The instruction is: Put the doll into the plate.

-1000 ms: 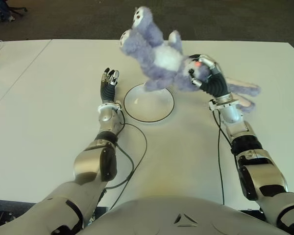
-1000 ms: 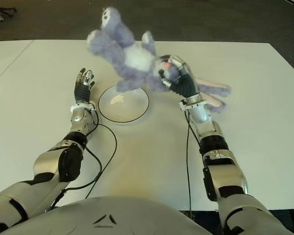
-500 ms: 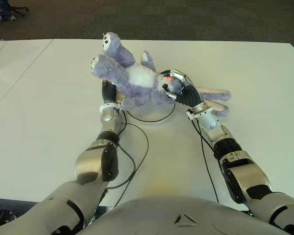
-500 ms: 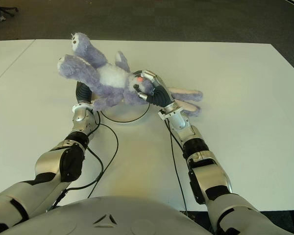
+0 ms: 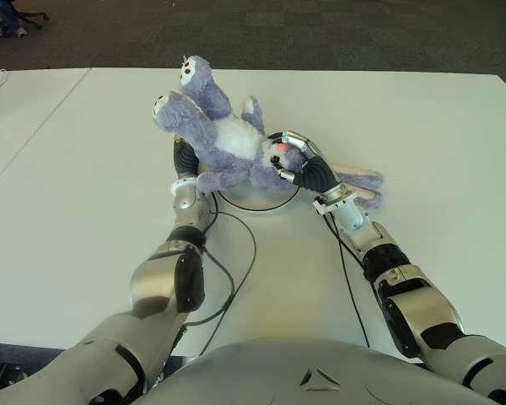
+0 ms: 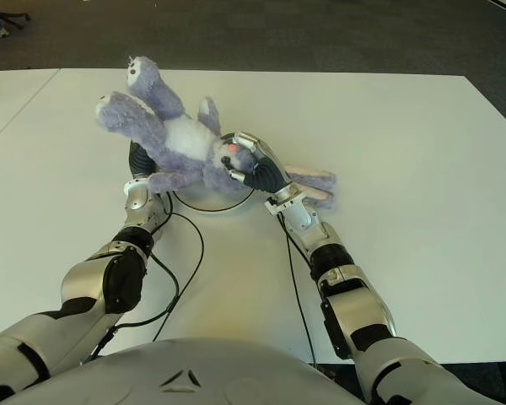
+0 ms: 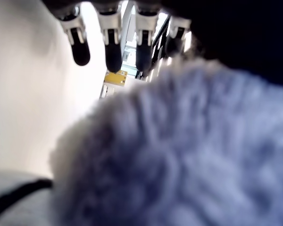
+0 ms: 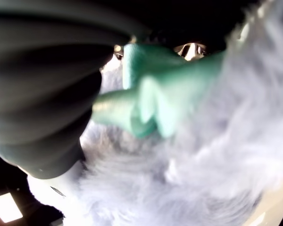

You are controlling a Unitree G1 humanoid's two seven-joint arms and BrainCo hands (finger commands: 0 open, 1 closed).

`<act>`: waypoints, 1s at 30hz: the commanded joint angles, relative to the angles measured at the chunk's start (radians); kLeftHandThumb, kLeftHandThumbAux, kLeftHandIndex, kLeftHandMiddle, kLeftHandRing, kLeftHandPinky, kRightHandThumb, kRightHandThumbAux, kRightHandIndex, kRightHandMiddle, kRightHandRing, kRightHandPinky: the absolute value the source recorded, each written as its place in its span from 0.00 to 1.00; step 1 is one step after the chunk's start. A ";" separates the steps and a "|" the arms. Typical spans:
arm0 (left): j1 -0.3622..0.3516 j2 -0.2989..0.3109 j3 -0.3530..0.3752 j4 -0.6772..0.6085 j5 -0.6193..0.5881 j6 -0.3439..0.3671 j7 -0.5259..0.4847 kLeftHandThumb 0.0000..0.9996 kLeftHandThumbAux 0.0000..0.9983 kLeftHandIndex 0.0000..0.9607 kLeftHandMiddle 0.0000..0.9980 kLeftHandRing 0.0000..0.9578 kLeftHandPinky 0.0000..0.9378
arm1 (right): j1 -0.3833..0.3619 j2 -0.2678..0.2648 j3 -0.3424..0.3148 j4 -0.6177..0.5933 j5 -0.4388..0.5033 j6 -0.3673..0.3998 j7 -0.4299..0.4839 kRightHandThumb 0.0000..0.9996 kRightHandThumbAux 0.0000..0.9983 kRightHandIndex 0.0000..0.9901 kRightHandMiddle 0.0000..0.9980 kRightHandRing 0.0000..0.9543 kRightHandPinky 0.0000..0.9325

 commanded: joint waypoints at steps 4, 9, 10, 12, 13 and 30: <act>0.174 -0.080 -0.003 0.133 0.002 0.114 0.027 0.00 0.47 0.11 0.13 0.13 0.15 | 0.030 0.023 0.049 -0.012 -0.037 0.029 0.014 0.49 0.75 0.75 0.88 0.94 0.98; 0.173 -0.082 -0.003 0.133 0.001 0.112 0.025 0.00 0.47 0.10 0.12 0.12 0.13 | 0.029 0.014 0.056 -0.023 -0.048 0.046 0.013 0.46 0.76 0.75 0.89 0.94 0.97; 0.173 -0.083 -0.006 0.133 0.005 0.113 0.027 0.00 0.47 0.10 0.12 0.12 0.13 | 0.030 0.009 0.057 -0.030 -0.049 0.065 0.021 0.46 0.76 0.75 0.89 0.94 0.97; 0.174 -0.083 -0.010 0.133 0.008 0.113 0.031 0.00 0.47 0.10 0.13 0.13 0.16 | 0.033 0.003 0.058 -0.040 -0.050 0.088 0.031 0.45 0.76 0.76 0.88 0.93 0.97; 0.174 -0.082 -0.011 0.133 0.009 0.114 0.032 0.00 0.47 0.10 0.13 0.13 0.16 | 0.035 0.001 0.059 -0.043 -0.049 0.095 0.034 0.45 0.76 0.76 0.88 0.93 0.97; 0.176 -0.077 -0.008 0.136 0.007 0.120 0.014 0.00 0.51 0.10 0.13 0.12 0.12 | 0.024 -0.035 0.092 0.048 0.039 -0.016 0.181 0.12 0.41 0.00 0.00 0.00 0.00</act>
